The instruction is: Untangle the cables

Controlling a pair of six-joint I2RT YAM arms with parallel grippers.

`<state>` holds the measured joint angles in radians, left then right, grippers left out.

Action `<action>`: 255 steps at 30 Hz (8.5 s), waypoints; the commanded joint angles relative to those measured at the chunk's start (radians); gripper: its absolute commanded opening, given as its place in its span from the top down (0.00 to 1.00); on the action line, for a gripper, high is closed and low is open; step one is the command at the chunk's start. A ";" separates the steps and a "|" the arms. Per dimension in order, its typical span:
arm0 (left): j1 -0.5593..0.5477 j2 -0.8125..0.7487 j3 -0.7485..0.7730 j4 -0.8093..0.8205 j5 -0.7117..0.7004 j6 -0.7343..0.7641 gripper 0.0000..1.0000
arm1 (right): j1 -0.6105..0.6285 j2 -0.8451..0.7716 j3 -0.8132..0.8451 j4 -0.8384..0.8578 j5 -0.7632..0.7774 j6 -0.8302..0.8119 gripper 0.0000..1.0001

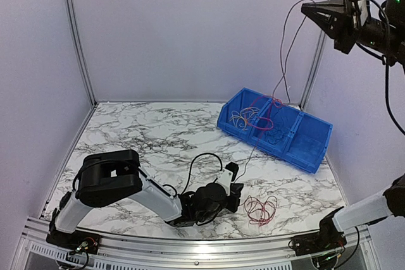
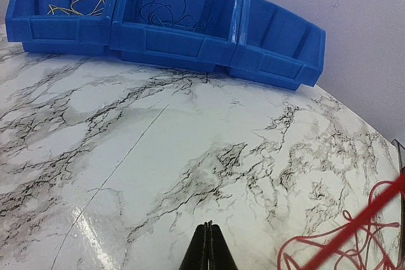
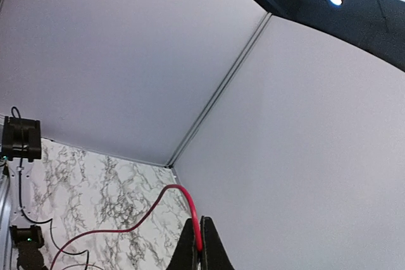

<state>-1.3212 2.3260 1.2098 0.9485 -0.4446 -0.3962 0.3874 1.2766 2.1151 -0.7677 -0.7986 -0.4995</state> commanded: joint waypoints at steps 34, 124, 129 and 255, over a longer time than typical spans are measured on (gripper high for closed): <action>-0.106 -0.646 -0.375 0.085 -0.227 0.259 0.52 | 0.021 -0.072 -0.718 0.472 0.380 0.274 1.00; 0.260 -0.899 -0.803 -0.172 -0.126 0.025 0.47 | -0.081 -0.111 -0.444 0.329 0.545 0.207 1.00; 0.214 -0.934 -0.802 -0.199 -0.137 0.044 0.47 | -0.119 -0.143 -0.519 0.349 0.590 0.196 1.00; 0.151 -0.712 -0.674 -0.201 -0.059 0.005 0.48 | -0.841 0.059 -0.618 0.349 0.193 0.264 1.00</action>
<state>-1.1614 1.5982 0.5175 0.7555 -0.5091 -0.3893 -0.4564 1.3228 1.4567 -0.3965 -0.5861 -0.2691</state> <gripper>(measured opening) 0.524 0.019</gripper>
